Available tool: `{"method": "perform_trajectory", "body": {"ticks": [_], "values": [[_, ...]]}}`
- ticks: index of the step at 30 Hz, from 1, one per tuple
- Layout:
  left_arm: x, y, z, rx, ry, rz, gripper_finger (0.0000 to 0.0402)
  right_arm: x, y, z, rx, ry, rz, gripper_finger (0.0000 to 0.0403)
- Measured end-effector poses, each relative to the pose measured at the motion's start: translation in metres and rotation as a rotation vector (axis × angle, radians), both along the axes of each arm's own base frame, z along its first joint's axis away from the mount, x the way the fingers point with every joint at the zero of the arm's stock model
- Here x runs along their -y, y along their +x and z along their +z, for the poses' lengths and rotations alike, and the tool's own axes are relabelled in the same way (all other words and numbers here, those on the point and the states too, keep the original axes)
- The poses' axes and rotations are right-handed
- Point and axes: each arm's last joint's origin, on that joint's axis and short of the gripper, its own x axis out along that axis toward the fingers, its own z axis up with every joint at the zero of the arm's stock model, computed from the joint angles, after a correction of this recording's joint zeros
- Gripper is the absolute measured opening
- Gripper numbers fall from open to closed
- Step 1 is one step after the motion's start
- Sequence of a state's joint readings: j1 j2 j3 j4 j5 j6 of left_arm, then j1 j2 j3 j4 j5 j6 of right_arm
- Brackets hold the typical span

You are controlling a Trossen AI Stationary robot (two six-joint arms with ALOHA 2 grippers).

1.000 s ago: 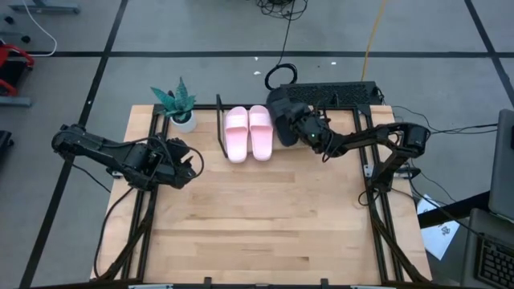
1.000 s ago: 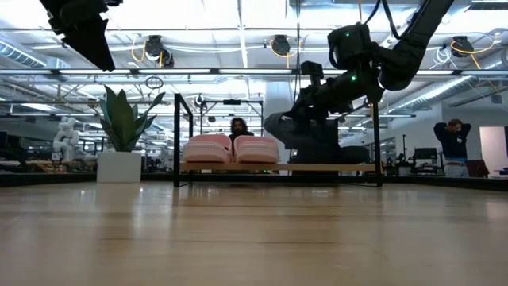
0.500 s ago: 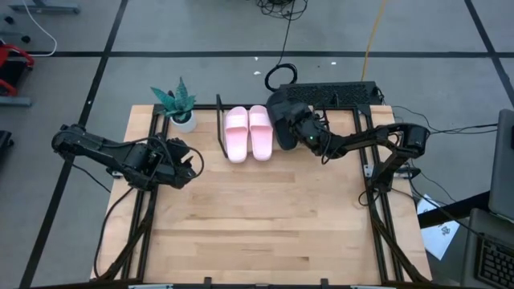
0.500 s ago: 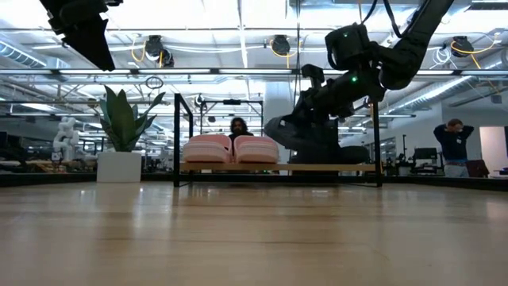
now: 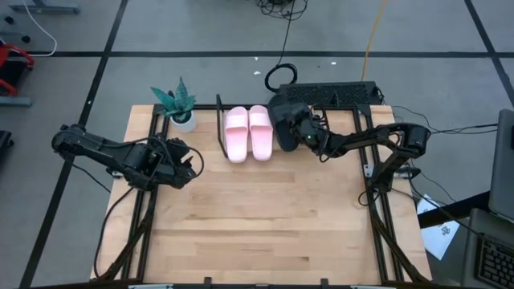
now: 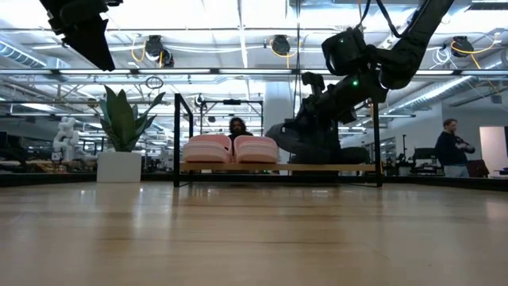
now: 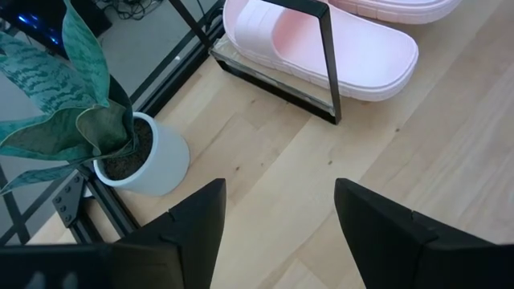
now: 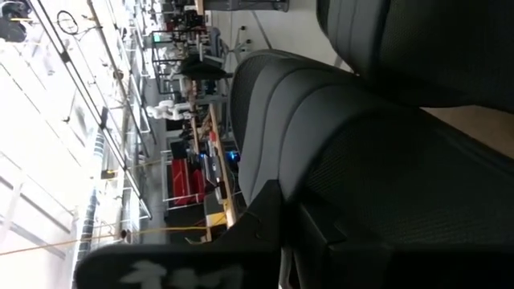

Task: Pick and place slides into the shelf
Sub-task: Put the black slide on the shelf

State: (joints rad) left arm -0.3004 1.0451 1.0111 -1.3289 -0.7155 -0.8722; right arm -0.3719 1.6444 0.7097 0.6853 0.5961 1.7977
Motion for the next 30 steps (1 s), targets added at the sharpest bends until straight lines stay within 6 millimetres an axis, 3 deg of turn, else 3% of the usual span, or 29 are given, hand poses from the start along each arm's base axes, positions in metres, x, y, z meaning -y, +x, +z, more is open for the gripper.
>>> {"method": "perform_trajectory", "body": {"ticks": [30], "values": [[0.000, 0.000, 0.000, -0.008, -0.015, -0.007, 0.0237, 0.014, -0.010, -0.004, -0.060, 0.014, -0.077, 0.0000]]}}
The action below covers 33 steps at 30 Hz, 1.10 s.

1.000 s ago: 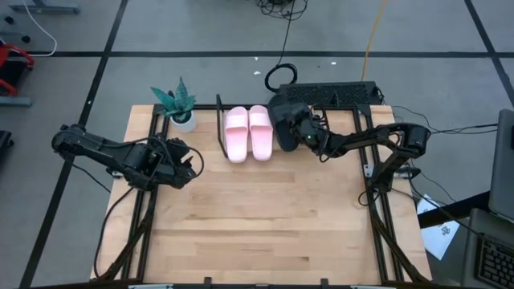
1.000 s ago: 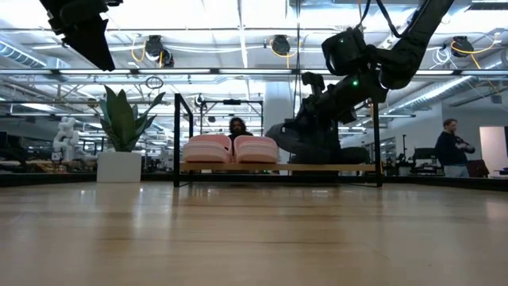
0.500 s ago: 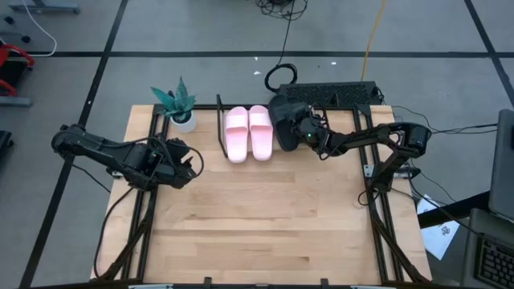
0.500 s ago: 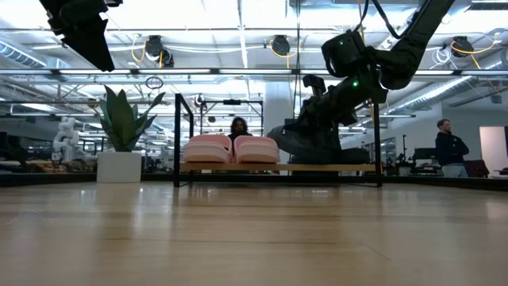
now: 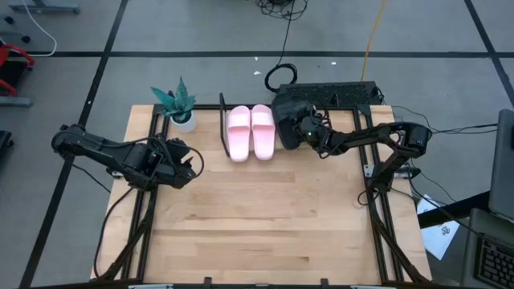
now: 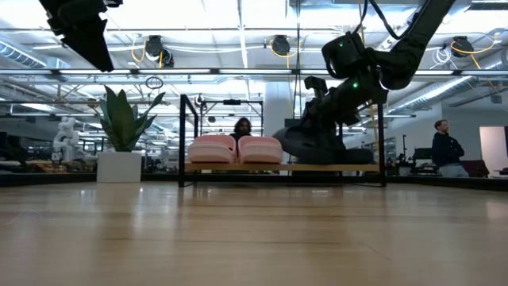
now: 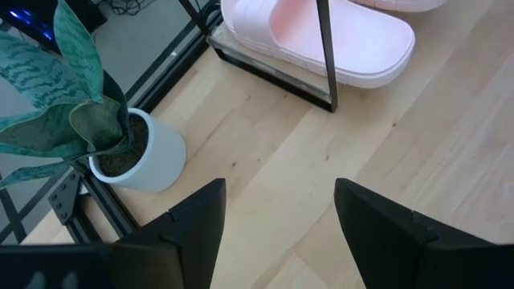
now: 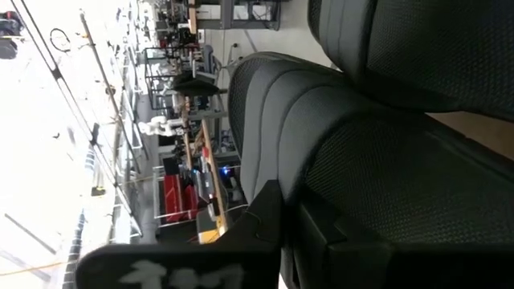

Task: Pick and place slides into the shelf
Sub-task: Put the black slide on the shelf

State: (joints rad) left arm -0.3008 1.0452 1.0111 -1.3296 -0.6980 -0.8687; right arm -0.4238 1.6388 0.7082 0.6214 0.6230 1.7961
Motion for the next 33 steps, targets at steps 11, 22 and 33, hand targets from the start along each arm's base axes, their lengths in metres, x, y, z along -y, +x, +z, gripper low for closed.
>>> {"method": "perform_trajectory", "body": {"ticks": [11, 22, 33], "values": [[0.001, 0.000, 0.000, -0.007, -0.022, -0.006, 0.0237, -0.003, -0.014, 0.015, -0.134, -0.018, -0.011, 0.0000], [0.001, 0.000, 0.000, -0.002, -0.020, -0.004, 0.0237, -0.005, -0.012, 0.019, -0.070, -0.012, 0.009, 0.0000], [0.002, 0.003, 0.000, 0.031, -0.034, -0.005, 0.0237, -0.004, -0.006, 0.006, -0.025, 0.045, -0.016, 0.0000]]}}
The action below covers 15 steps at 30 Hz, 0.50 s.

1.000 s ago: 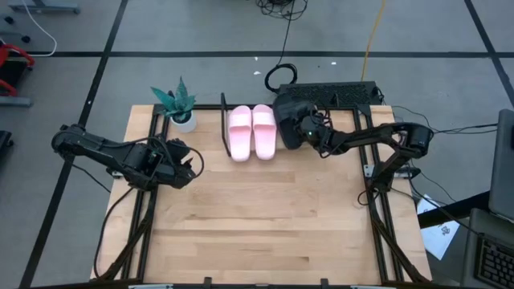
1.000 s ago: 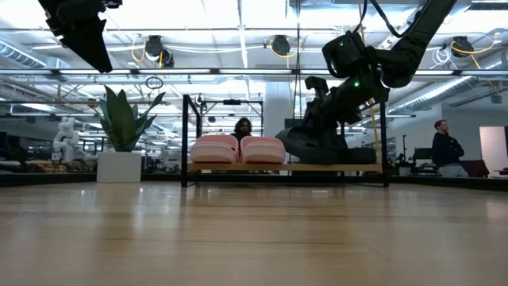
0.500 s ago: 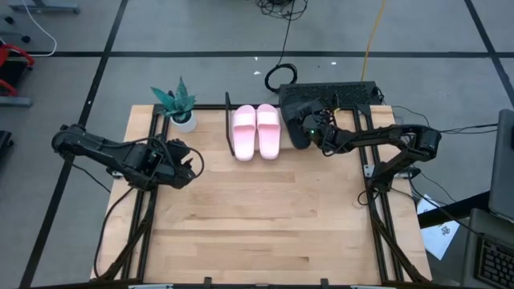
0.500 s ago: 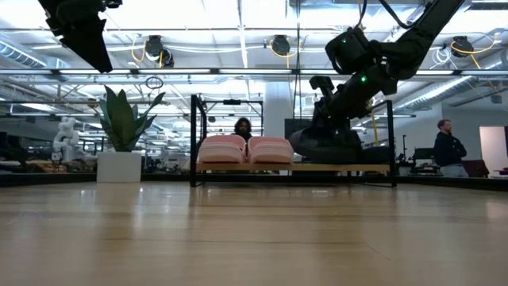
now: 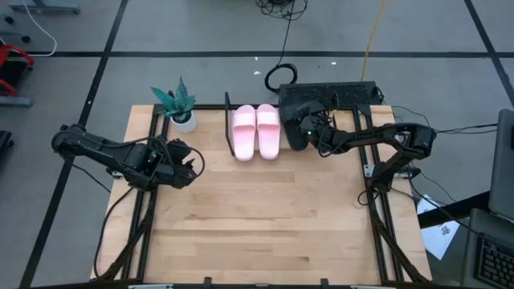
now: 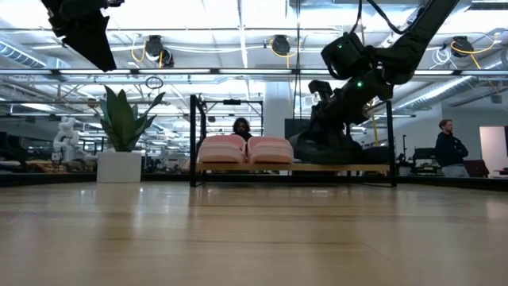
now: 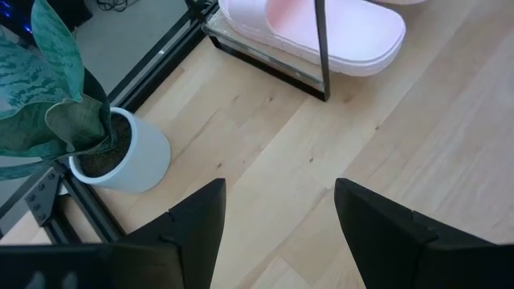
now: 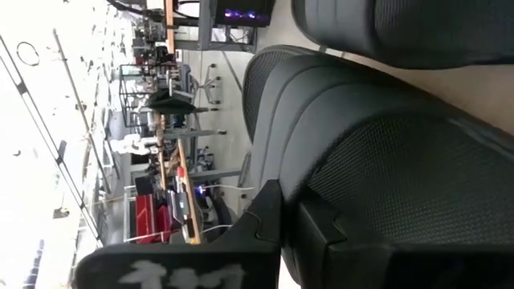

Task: Pick and place slides into the shelf
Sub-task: Put the black slide on the shelf

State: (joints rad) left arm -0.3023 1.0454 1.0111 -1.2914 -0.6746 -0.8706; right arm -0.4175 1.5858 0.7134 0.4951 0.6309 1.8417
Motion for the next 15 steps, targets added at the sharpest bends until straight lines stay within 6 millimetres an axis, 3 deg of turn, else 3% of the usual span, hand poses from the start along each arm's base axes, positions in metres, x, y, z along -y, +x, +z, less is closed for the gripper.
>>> {"method": "perform_trajectory", "body": {"ticks": [9, 15], "values": [[0.001, 0.001, 0.000, 0.004, -0.013, -0.007, 0.0237, 0.009, 0.023, -0.004, 0.001, 0.022, 0.024, 0.0000], [0.001, 0.001, 0.000, 0.000, -0.019, -0.011, 0.0237, 0.010, 0.025, -0.006, -0.024, 0.062, 0.018, 0.0000]]}}
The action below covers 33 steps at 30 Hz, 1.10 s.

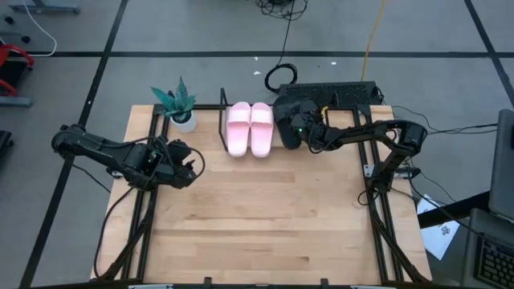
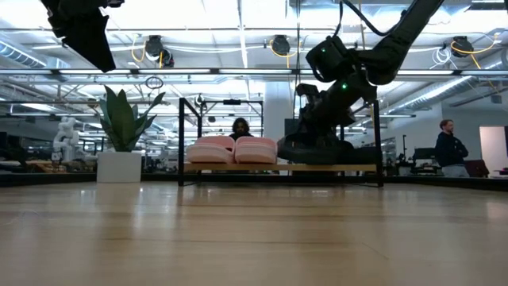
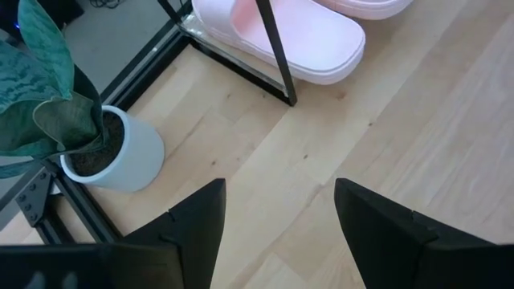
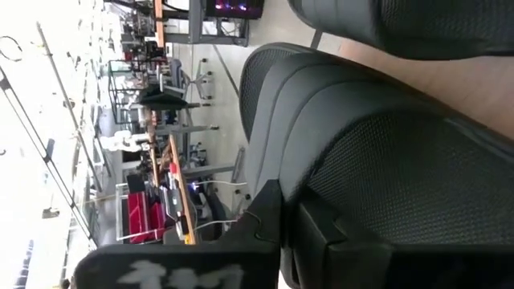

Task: Pick and place slides into the shelf
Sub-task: Put the black slide on the shelf

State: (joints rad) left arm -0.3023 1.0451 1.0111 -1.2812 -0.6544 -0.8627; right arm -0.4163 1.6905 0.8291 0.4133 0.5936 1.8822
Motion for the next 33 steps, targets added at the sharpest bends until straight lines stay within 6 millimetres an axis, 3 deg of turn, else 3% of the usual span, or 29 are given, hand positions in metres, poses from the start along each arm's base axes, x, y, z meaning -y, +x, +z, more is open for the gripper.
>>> {"method": "perform_trajectory", "body": {"ticks": [11, 28, 33], "values": [[0.000, 0.000, 0.000, -0.024, 0.015, -0.035, 0.0237, -0.001, 0.003, 0.005, -0.092, -0.151, -0.008, 0.0019], [0.000, 0.000, 0.000, -0.070, 0.038, -0.101, 0.0237, -0.018, 0.009, 0.005, 0.047, -0.082, -0.061, 0.0004], [0.001, 0.000, -0.001, -0.104, 0.021, -0.151, 0.0237, -0.016, 0.015, 0.013, -0.007, -0.121, -0.054, 0.0005]]}}
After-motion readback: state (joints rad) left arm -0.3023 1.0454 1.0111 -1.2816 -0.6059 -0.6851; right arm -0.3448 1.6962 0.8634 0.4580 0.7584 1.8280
